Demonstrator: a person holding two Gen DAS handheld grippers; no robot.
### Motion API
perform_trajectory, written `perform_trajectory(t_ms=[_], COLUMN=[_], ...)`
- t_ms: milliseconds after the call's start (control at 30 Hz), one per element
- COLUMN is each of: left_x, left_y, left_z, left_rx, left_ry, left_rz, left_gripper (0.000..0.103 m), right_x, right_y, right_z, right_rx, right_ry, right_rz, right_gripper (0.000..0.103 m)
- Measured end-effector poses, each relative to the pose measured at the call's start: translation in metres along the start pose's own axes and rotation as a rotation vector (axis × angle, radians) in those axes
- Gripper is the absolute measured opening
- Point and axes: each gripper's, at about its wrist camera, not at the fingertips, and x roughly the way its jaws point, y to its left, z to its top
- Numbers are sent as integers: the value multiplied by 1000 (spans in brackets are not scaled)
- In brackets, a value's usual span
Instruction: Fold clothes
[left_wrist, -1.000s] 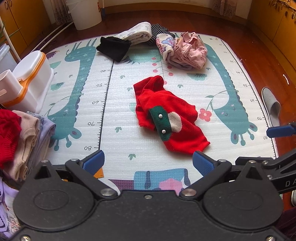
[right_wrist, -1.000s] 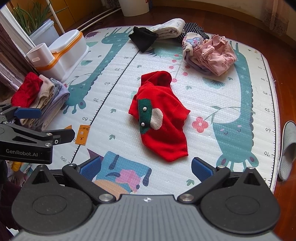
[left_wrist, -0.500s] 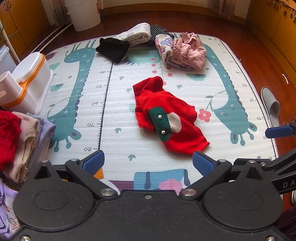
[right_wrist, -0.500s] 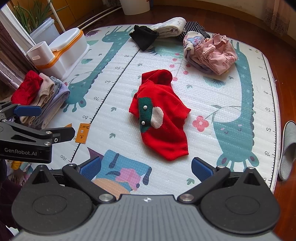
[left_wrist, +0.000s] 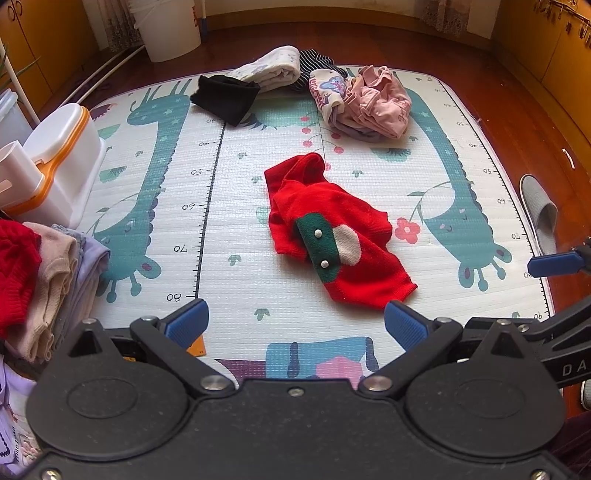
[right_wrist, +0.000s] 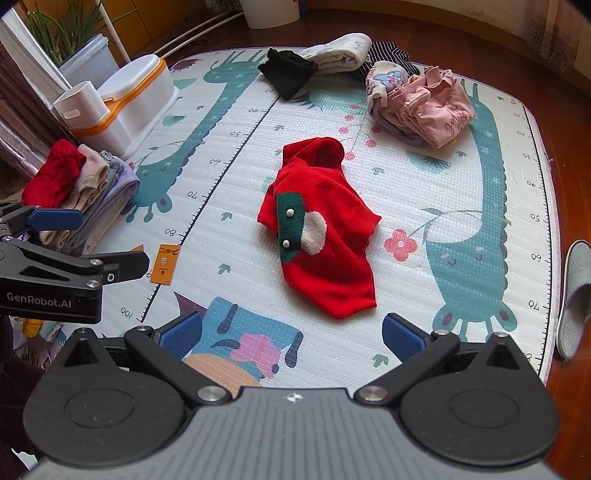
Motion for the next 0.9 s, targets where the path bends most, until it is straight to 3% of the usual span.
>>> perform_trajectory(t_ms=[900], left_x=[2], left_y=[1], left_z=[1], left_rx=[8], left_ry=[3], left_rz=[8], left_gripper=[103], right_x=[2], right_y=[0], right_z=[1], right_rx=[-3], right_ry=[5], right_rz=[2], right_gripper=[103])
